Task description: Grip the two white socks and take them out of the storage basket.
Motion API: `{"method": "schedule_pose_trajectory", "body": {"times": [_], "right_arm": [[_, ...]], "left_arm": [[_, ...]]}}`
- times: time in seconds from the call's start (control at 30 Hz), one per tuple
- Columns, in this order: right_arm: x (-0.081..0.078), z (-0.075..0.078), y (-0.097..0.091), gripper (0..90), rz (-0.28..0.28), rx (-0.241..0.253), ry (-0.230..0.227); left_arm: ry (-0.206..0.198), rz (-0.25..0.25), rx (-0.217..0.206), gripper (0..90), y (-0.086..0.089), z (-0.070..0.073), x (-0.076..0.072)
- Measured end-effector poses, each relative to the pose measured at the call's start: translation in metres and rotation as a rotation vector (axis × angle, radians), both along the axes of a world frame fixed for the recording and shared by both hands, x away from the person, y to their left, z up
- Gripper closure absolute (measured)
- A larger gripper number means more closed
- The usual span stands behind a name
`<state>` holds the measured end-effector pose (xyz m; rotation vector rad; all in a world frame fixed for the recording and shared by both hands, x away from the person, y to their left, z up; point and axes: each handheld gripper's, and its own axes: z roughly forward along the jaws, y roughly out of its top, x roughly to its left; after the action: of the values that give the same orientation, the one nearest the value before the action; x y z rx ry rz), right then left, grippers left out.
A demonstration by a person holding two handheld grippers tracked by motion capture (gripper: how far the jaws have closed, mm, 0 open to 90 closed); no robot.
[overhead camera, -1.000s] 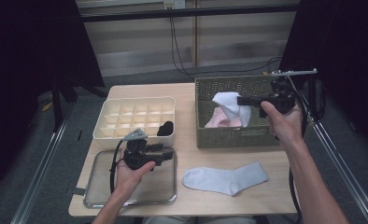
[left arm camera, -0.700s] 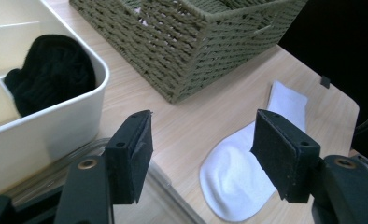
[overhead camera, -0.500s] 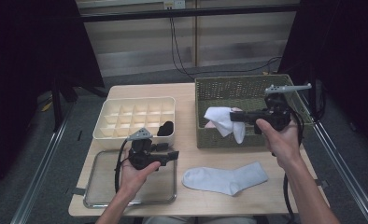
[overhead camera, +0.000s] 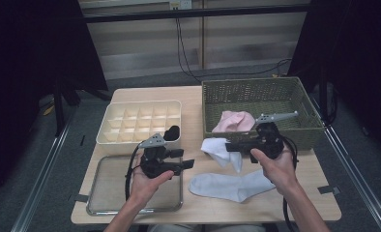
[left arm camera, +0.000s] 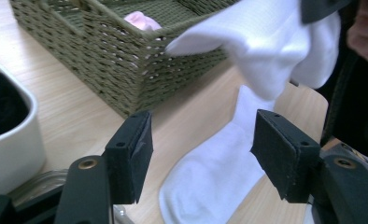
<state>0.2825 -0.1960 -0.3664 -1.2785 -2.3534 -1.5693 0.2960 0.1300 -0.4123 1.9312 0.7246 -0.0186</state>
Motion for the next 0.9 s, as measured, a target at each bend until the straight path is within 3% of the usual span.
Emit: {"method": "schedule_pose_trajectory", "body": {"times": [0.13, 0.23, 0.4, 0.53, 0.63, 0.7, 0.9], "right_arm": [[-0.003, -0.013, 0.006, 87.2, 0.019, -0.008, 0.028], [-0.005, -0.020, 0.011, 87.2, 0.034, -0.006, 0.041], [-0.006, -0.032, 0.019, 87.1, 0.054, 0.001, 0.058], [-0.006, -0.038, 0.026, 87.0, 0.074, 0.010, 0.070], [-0.006, -0.041, 0.029, 87.0, 0.087, 0.003, 0.077], [-0.006, -0.043, 0.030, 86.9, 0.089, 0.003, 0.081], [-0.006, -0.046, 0.030, 85.9, 0.088, 0.009, 0.088]], "left_arm": [[0.016, -0.013, -0.005, 37.9, -0.002, -0.003, 0.000], [0.014, -0.041, -0.005, 42.8, -0.005, -0.005, -0.002], [0.013, -0.089, 0.008, 56.7, -0.010, -0.010, -0.005], [0.009, -0.098, 0.035, 59.9, -0.013, -0.016, -0.005], [0.008, -0.140, 0.028, 77.2, -0.011, -0.017, -0.005], [0.011, -0.155, 0.030, 82.9, -0.011, -0.018, -0.006], [0.028, -0.153, 0.020, 86.2, -0.008, -0.017, -0.006]]}}
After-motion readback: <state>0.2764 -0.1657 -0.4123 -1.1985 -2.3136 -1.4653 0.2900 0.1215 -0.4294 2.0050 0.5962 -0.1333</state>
